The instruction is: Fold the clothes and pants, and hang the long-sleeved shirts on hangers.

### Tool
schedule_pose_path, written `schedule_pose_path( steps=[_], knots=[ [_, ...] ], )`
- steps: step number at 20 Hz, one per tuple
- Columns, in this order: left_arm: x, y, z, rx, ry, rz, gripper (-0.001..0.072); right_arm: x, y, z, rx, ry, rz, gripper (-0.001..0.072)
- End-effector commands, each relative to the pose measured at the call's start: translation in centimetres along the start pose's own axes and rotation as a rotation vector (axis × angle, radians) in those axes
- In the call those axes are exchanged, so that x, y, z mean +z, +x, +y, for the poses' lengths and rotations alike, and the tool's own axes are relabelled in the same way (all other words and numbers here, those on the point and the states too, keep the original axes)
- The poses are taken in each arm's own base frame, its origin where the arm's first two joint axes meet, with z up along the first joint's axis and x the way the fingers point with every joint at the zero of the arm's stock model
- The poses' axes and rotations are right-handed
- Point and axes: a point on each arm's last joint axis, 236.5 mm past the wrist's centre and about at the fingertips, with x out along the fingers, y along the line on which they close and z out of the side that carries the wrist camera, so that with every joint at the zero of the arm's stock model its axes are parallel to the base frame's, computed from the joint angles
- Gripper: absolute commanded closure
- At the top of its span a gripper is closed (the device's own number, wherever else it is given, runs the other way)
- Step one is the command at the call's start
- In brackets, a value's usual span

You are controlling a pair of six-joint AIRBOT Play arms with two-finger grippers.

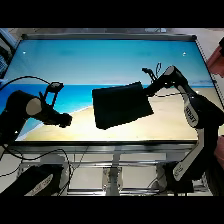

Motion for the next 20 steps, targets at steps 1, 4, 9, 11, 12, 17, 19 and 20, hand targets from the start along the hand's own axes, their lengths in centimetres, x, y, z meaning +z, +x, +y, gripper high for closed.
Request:
schedule_pose_path(
  steps=[1, 4, 9, 11, 12, 17, 19, 20],
  knots=[
    [0.0, 0.0, 0.0, 0.0, 0.001, 0.0, 0.0289, -0.2, 2.4, 4.1, 0.085, -0.045, 0.067, 0.01],
    [0.0, 0.0, 0.0, 0.0, 0.001, 0.0, 0.029, -0.8, 3.3, 6.5, 0.124, -0.079, 0.119, 0.0668],
    [0.0, 0.0, 0.0, 0.0, 0.001, 0.0, 0.029, -2.6, -0.9, 0.5, -0.068, 0.088, 0.171, 0.0691],
    [0.0, 0.0, 0.0, 0.0, 0.001, 0.0, 0.029, -3.6, -5.9, -5.1, -0.209, 0.251, 0.113, 0.0691],
    [0.0, 0.0, 0.0, 0.0, 0.001, 0.0, 0.029, -4.8, -8.9, -8.0, -0.266, 0.342, 0.072, 0.0691],
    [0.0, 0.0, 0.0, 0.0, 0.001, 0.0, 0.029, -19.1, -21.2, -19.6, -0.404, 0.847, -0.06, 0.069],
    [0.0, 0.0, 0.0, 0.0, 0.001, 0.0, 0.029, -26.0, -24.4, -22.2, -0.403, 1.071, -0.137, 0.0638],
    [0.0, 0.0, 0.0, 0.0, 0.001, 0.0, 0.029, -29.0, -25.6, -22.9, -0.401, 1.155, -0.172, 0.054]
  ],
)
